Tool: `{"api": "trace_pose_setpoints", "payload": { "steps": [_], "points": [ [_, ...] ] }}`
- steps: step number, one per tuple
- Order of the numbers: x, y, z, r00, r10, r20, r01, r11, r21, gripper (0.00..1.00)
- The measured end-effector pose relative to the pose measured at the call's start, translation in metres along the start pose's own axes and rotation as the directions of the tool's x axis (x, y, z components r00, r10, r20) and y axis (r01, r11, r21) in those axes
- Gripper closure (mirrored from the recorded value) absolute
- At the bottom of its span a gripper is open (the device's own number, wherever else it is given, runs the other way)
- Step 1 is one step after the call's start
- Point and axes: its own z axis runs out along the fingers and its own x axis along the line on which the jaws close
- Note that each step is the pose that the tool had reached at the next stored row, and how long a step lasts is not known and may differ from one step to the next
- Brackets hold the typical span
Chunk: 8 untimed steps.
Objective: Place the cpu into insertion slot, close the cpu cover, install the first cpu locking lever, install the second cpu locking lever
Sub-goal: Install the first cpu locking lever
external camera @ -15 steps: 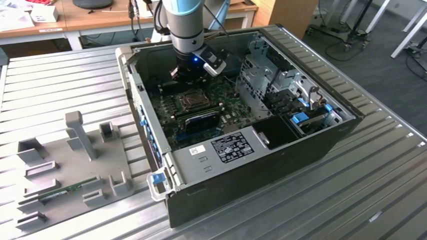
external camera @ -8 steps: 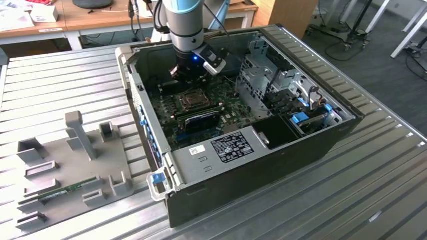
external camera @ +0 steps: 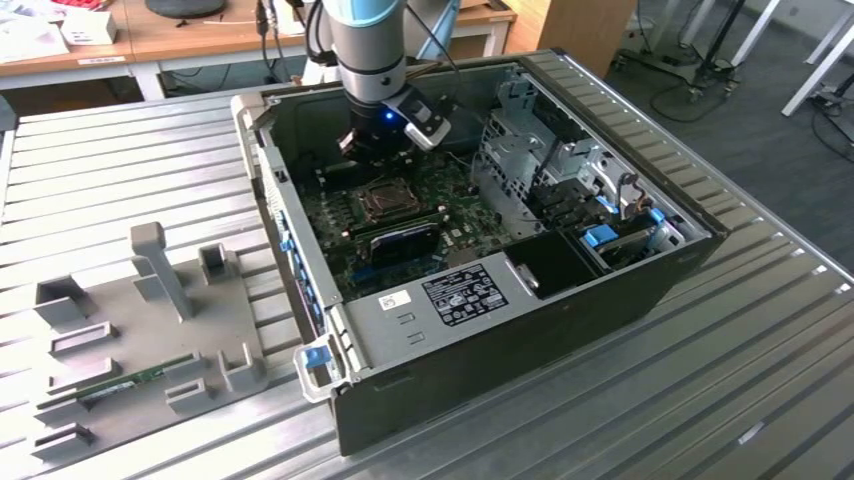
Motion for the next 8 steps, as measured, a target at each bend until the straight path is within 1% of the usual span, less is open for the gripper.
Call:
{"api": "trace_pose_setpoints", "payload": {
  "steps": [4, 8],
  "points": [
    [0.0011, 0.0001, -0.0002, 0.9999, 0.011, 0.0031, -0.011, 0.9999, 0.0012, 0.9],
    [0.0013, 0.0001, -0.0003, 0.9993, 0.037, 0.0083, -0.037, 0.9993, 0.0062, 0.9]
  ]
}}
